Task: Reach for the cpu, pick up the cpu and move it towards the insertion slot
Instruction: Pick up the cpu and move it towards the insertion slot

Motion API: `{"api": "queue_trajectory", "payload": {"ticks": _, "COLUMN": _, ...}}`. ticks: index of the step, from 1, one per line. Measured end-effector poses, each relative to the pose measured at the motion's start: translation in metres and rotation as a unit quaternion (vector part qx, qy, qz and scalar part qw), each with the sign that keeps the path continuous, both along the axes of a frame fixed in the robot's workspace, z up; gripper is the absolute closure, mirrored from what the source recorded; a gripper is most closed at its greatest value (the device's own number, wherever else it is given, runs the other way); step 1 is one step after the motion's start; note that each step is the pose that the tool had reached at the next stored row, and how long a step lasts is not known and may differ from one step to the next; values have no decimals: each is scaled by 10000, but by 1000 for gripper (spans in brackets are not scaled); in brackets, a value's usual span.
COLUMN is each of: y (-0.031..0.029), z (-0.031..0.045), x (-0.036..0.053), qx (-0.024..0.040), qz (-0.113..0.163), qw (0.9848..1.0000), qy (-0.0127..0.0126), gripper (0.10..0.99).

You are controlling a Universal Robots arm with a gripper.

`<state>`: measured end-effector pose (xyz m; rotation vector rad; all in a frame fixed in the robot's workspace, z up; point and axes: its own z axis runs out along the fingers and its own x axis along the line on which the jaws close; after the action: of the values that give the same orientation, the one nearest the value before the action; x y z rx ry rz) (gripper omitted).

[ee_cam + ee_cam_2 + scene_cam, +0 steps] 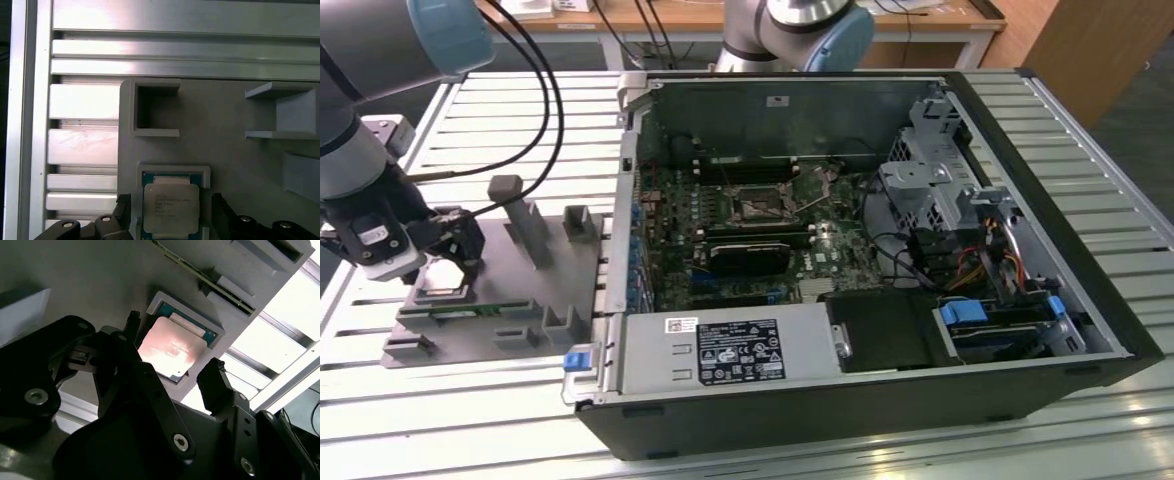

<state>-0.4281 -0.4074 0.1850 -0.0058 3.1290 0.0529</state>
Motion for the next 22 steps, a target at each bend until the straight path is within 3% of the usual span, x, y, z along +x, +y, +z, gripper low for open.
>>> {"api": "queue_trajectory", "payload": {"ticks": 4, "y": 14, "z": -28, "x": -5, "qx": 0, "qz": 0, "qw": 10000, "qy": 1, "gripper": 349}}
{"api": "queue_trajectory", "payload": {"ticks": 5, "y": 17, "z": -35, "x": -5, "qx": 0, "qz": 0, "qw": 10000, "qy": 1, "gripper": 361}}
{"api": "queue_trajectory", "payload": {"ticks": 6, "y": 20, "z": -42, "x": -5, "qx": 0, "qz": 0, "qw": 10000, "qy": 0, "gripper": 431}}
{"api": "queue_trajectory", "payload": {"ticks": 10, "y": 24, "z": -64, "x": -5, "qx": 0, "qz": 0, "qw": 10000, "qy": 1, "gripper": 447}}
{"api": "queue_trajectory", "payload": {"ticks": 11, "y": 24, "z": -65, "x": -5, "qx": -1, "qz": 0, "qw": 10000, "qy": 1, "gripper": 447}}
{"api": "queue_trajectory", "payload": {"ticks": 12, "y": 24, "z": -65, "x": -6, "qx": -1, "qz": 0, "qw": 10000, "qy": 2, "gripper": 518}}
{"api": "queue_trajectory", "payload": {"ticks": 22, "y": 26, "z": -11, "x": -5, "qx": 0, "qz": 0, "qw": 10000, "qy": 1, "gripper": 541}}
